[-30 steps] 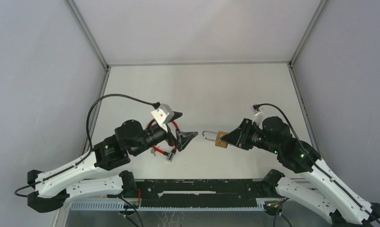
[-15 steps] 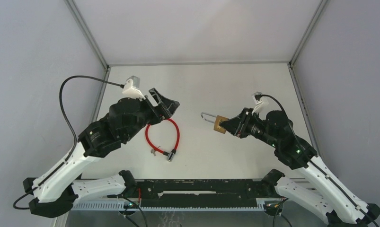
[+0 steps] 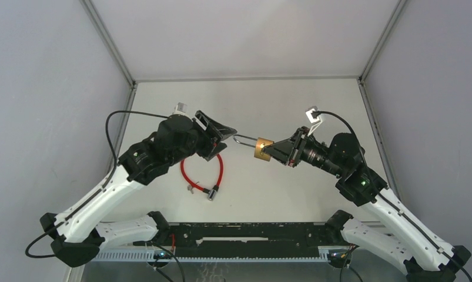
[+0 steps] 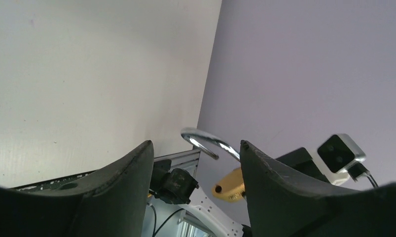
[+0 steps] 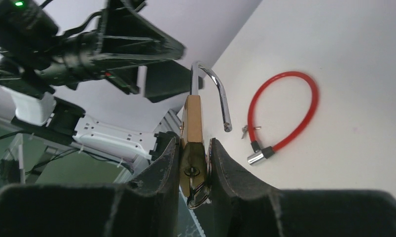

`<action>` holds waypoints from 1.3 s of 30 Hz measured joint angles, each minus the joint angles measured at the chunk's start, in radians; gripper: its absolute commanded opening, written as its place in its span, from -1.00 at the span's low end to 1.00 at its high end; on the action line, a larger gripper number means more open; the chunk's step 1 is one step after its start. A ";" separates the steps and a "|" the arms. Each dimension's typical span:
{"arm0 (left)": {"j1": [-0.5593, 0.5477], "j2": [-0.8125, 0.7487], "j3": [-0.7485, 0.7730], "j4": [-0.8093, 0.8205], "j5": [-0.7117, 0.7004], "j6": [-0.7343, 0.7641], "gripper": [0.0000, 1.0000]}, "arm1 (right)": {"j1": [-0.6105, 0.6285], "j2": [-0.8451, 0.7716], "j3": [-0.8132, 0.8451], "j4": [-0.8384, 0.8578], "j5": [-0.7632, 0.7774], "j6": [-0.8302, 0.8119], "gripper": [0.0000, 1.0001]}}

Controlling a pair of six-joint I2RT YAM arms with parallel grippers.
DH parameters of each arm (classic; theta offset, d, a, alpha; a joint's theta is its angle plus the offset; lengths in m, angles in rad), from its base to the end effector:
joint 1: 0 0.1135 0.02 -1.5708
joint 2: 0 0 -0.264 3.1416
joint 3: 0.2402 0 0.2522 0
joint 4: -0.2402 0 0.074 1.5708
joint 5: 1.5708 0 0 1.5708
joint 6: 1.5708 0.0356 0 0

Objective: Unlock with the key

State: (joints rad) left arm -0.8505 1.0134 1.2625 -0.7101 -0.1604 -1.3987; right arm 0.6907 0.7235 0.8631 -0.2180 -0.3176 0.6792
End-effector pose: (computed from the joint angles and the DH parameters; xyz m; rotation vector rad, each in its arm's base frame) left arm 0.1367 -0.1471 0.4075 -0.7209 2.1475 -1.1866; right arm 0.1192 0.1130 0.3733 -0.2763 1.7946 1.2733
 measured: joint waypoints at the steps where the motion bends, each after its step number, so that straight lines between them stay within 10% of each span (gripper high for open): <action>1: 0.000 0.011 -0.007 0.008 0.009 -0.009 0.34 | 0.005 0.004 0.000 0.014 -0.011 0.002 -1.00; 13: 0.003 0.028 -0.090 0.089 0.029 -0.068 -0.23 | 0.071 0.035 0.000 0.100 -0.065 0.014 -1.00; 20: 0.005 0.026 -0.104 0.103 0.037 -0.084 0.53 | 0.124 0.046 0.000 0.113 -0.034 0.009 -1.00; 28: 0.006 -0.020 -0.113 0.064 0.047 -0.119 0.54 | 0.143 0.049 0.000 0.109 0.010 -0.042 -1.00; 34: 0.006 -0.047 -0.115 0.033 0.066 -0.147 0.06 | 0.166 0.095 0.015 0.096 0.031 -0.080 -1.00; 39: 0.009 -0.069 -0.138 0.006 0.034 -0.153 -0.73 | 0.221 0.112 0.016 0.115 0.059 -0.086 -1.00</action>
State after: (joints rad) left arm -0.8413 0.9443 1.1244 -0.7044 -0.1265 -1.5513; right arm 0.9115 0.8356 0.8795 -0.1028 -0.2584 0.5934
